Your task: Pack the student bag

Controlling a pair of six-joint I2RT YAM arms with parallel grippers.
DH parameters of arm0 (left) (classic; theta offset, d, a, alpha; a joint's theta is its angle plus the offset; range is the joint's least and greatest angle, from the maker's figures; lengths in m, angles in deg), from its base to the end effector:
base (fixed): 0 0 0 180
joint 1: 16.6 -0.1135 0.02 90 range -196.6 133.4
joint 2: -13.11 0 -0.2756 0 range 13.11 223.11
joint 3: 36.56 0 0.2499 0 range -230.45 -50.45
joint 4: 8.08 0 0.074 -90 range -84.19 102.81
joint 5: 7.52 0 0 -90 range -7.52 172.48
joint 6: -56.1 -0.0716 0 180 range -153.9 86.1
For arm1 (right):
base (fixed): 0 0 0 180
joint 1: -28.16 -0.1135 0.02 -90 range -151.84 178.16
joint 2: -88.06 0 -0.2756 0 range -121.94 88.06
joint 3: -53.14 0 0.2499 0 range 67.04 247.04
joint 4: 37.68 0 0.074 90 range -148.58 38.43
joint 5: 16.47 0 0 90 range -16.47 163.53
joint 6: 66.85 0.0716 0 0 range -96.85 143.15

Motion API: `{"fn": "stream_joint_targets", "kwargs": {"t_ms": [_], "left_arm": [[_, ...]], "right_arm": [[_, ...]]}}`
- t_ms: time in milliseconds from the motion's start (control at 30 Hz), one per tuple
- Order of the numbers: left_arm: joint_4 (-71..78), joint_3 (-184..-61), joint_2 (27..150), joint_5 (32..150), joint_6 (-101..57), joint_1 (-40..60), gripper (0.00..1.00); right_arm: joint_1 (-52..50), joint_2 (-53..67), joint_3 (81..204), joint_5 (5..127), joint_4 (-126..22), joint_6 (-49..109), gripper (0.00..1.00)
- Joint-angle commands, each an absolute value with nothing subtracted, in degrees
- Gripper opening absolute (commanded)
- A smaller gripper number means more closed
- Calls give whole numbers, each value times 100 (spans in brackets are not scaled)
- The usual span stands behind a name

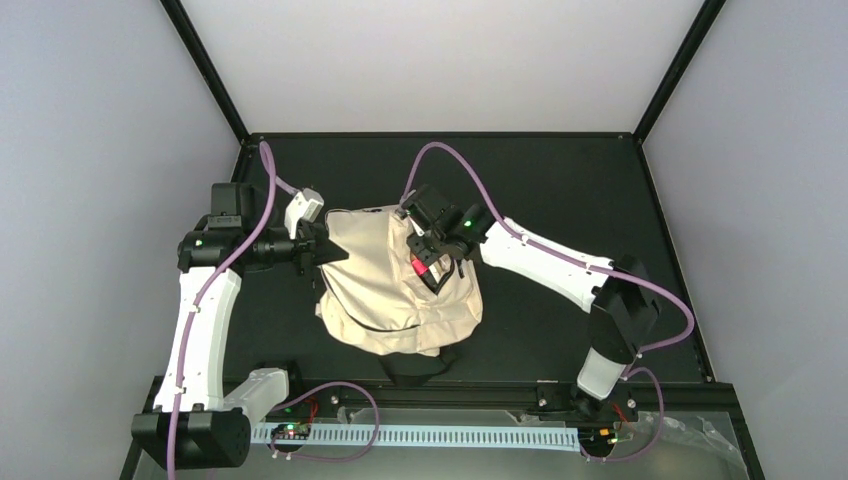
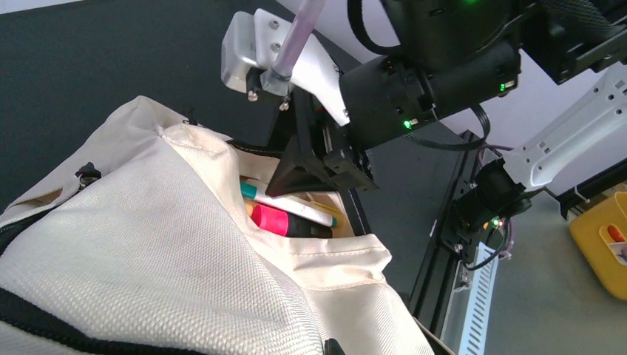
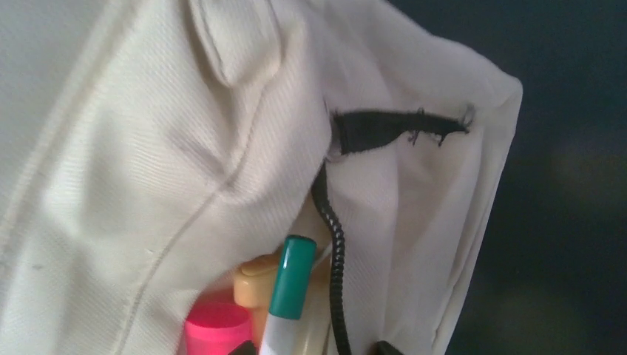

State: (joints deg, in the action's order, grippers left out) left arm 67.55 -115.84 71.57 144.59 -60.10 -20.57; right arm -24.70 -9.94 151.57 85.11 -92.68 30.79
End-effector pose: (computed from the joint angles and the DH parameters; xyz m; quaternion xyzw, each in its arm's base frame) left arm 0.1753 -0.0513 0.3494 0.3104 0.7712 -0.4074 0.3780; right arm 0.2480 0.3037 0.2708 -0.3360 0.8867 0.0695 0.3099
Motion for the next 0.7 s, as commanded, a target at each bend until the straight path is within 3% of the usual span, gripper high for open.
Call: {"fn": "stream_joint_targets", "kwargs": {"t_ms": [0, 133, 200, 233, 300, 333, 467, 667], "left_arm": [[6851, -11695, 6914, 14770, -6350, -2088, 2], [7093, -11617, 6876, 14854, -6678, -2085, 2], [7249, -11558, 6893, 14784, -6959, -2084, 6], [7270, -11505, 6913, 14631, -7042, -2088, 17], [7004, -11375, 6973, 14109, -6928, -2089, 54], [6868, -11377, 7025, 13825, -6849, -2093, 67], [6097, -11711, 7316, 13277, -6384, -2099, 97], [4714, -12150, 8215, 14005, -5331, -1963, 99]], "right_arm": [[-2378, -912, 14997, 8607, -9194, 2964, 29], [-2164, -957, 14712, 8631, -8890, 2985, 4], [-2094, -908, 14647, 8475, -8770, 2965, 1], [-2094, -817, 14558, 8319, -8637, 2893, 1], [-2103, -523, 14259, 7835, -8226, 2683, 1], [-2103, -384, 13992, 7588, -7965, 2530, 1], [-2103, -174, 13414, 6833, -7147, 2130, 1], [-2106, -361, 13257, 6245, -6730, 1956, 1]]}}
